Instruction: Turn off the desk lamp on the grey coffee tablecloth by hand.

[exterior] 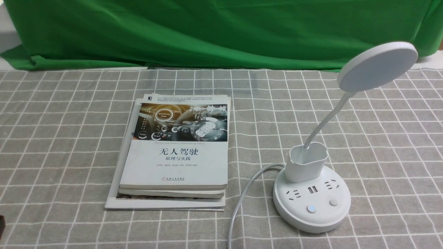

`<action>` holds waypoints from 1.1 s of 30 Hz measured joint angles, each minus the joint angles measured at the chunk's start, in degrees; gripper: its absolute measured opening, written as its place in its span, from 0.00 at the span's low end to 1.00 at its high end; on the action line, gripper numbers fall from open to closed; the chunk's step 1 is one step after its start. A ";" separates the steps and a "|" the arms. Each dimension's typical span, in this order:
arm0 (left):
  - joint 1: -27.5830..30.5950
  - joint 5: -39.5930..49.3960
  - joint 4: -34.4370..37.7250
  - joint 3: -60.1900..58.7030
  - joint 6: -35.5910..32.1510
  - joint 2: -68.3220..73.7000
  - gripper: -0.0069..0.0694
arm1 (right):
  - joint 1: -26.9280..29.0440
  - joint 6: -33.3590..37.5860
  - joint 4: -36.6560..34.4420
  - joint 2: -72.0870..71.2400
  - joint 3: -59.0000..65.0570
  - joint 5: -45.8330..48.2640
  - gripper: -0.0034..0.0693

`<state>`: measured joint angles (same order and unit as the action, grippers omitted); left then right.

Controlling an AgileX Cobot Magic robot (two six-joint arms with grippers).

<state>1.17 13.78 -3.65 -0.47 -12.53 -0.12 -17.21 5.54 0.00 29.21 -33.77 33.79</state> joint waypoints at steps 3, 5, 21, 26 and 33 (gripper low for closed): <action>0.00 0.00 0.00 0.00 0.00 0.00 0.12 | 0.00 -0.99 0.00 -5.79 4.98 -4.27 0.10; 0.00 0.00 0.00 0.00 0.00 0.00 0.12 | 0.04 -1.42 0.00 -8.19 7.30 -5.31 0.10; 0.00 0.00 0.00 0.00 -0.06 0.00 0.12 | 0.45 -1.60 -0.31 -11.97 15.41 -11.00 0.10; 0.00 0.00 0.00 0.00 -0.06 0.00 0.12 | 6.52 -1.63 -1.03 -20.77 22.45 -11.95 0.10; 0.00 -0.06 0.00 0.00 -0.06 0.00 0.12 | 11.56 -1.63 -1.20 -28.92 32.12 -21.61 0.10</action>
<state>1.17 13.72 -3.65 -0.47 -12.60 -0.12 -5.65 3.91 -1.20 0.29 -1.65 12.18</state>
